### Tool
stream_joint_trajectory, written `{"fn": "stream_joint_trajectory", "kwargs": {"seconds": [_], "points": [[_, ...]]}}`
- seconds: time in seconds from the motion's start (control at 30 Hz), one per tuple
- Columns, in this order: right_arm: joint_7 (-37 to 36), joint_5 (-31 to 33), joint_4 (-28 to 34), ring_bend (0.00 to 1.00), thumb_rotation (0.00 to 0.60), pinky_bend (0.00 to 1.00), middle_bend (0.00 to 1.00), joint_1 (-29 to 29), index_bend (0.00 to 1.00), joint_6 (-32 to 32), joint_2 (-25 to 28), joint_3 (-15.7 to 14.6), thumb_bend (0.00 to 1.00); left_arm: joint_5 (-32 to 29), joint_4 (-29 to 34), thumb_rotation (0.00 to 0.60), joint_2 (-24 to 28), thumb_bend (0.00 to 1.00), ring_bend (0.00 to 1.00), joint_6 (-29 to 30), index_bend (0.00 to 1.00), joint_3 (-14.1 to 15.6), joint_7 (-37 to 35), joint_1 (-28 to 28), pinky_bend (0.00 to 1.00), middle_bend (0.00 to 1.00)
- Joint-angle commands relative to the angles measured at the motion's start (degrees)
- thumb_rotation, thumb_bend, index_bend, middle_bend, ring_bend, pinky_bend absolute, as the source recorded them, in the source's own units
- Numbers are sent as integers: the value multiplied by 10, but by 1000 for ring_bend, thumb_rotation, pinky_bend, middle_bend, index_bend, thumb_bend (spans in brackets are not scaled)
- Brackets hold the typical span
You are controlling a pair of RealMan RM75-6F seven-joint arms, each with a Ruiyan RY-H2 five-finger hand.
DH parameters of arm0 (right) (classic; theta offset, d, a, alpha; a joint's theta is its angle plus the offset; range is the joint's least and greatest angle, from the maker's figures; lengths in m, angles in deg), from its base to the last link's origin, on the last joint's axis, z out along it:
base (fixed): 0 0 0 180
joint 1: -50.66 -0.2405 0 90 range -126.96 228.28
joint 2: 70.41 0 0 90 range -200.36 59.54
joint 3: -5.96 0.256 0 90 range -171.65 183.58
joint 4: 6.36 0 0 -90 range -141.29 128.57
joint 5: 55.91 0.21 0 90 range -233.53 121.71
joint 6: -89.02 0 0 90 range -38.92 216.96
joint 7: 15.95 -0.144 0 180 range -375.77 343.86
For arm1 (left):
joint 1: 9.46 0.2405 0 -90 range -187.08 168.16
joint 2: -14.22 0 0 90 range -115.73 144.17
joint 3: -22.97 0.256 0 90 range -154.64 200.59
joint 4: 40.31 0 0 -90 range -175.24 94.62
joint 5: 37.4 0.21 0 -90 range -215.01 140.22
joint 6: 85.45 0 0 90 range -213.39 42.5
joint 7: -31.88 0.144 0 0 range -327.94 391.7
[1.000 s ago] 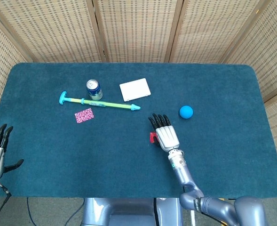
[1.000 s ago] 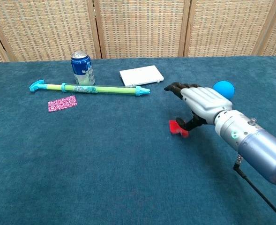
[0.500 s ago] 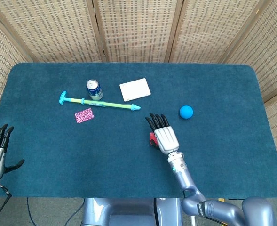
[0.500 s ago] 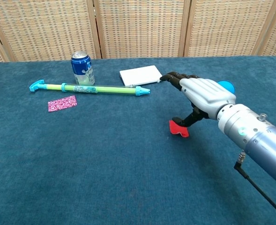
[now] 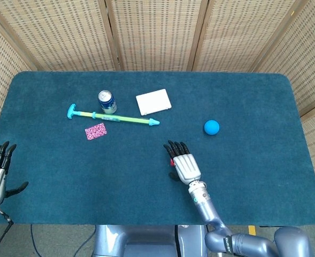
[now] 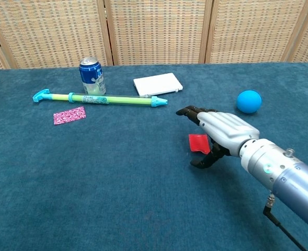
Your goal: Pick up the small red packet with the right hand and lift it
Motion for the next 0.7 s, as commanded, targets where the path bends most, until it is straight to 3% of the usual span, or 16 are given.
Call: {"fn": "stream_joint_trajectory", "kwargs": {"seconds": [0.03,0.5,0.57,0.7], "points": [[-6,7,-23,0,600,0,0,-7,40,11,-13,4,379,-1,-1,600,0,99,0,-1,0,0,-1,0,137,0],[-31,11,-115,0,600,0,0,-28,84,29,-41,22,400,-4,-7,600,-4,100,0,-5,0,-1,-2,-3,137,0],[-36,9,-123,0,600,0,0,-29,116,25,-44,24,426,-3,-7,600,-5,100,0,-4,0,-1,-2,-3,137,0],[-44,4,-131,0,600,0,0,-28,284,17,-46,25,433,-2,-6,600,-5,99,0,-3,0,0,-2,-3,137,0]]}}
